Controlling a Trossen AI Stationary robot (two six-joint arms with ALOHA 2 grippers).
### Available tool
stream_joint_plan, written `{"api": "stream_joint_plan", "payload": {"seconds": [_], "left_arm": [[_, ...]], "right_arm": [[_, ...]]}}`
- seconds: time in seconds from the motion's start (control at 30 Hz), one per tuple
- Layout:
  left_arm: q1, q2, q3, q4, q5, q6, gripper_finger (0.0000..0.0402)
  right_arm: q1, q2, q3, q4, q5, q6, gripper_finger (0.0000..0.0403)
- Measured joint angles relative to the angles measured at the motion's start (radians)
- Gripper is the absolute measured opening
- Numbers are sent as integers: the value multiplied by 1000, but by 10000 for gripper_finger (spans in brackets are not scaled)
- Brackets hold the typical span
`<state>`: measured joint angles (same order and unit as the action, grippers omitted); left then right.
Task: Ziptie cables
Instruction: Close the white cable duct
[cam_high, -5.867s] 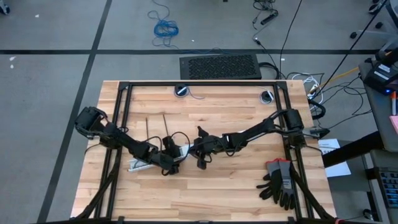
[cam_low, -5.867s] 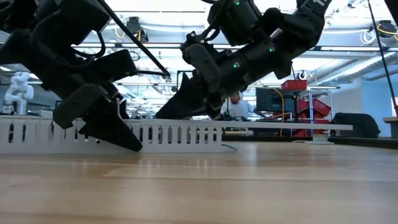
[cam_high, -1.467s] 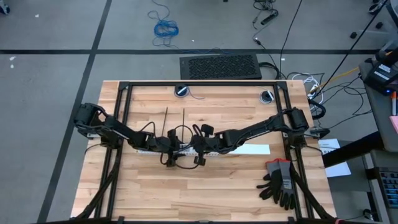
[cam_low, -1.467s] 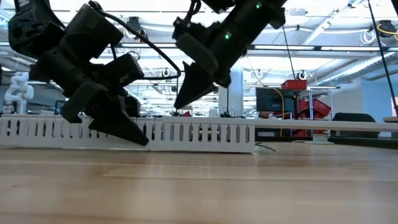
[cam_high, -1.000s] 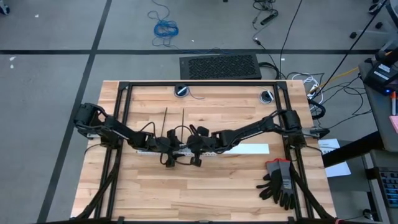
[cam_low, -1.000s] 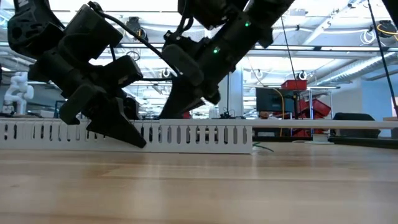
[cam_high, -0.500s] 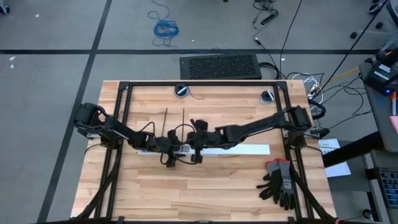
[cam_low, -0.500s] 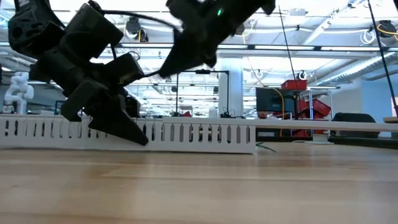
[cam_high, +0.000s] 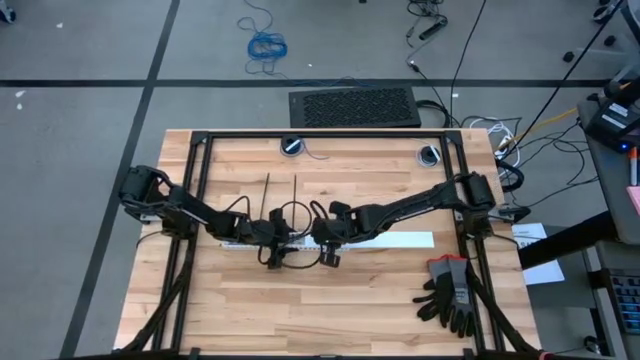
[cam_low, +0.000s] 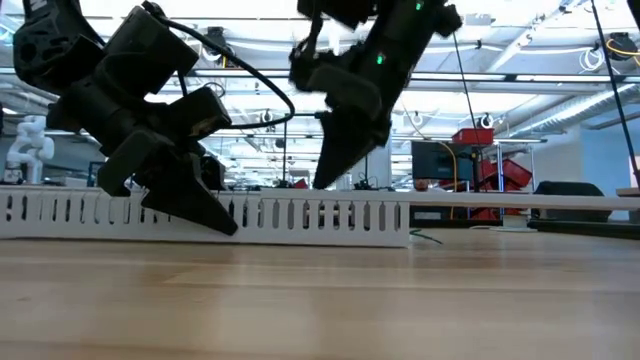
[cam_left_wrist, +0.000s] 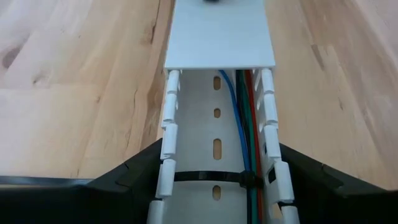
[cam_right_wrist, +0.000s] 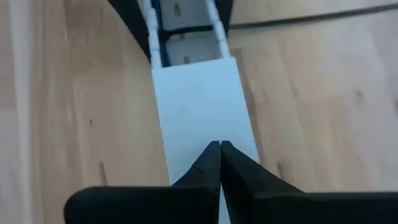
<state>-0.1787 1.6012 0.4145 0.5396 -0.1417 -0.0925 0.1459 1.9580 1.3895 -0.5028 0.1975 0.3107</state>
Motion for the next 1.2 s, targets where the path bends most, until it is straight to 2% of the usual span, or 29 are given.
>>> {"api": "stream_joint_plan", "payload": {"seconds": [0.33, 0.5, 0.83, 1.07, 1.2], "left_arm": [[-1, 0, -2, -6, -1, 2, 248], [-1, 0, -2, -5, -1, 0, 248], [6, 0, 1, -8, 8, 1, 258], [7, -69, 76, -207, 9, 49, 322], [7, -148, 127, -459, 14, 29, 339]], "right_arm": [[-32, 122, 6, 247, -119, -31, 0], [-44, 131, 3, 288, -155, -50, 0], [-48, 133, 2, 301, -158, -65, 0], [-48, 133, 3, 288, -164, -64, 0], [-49, 133, 3, 284, -168, -65, 0]]}}
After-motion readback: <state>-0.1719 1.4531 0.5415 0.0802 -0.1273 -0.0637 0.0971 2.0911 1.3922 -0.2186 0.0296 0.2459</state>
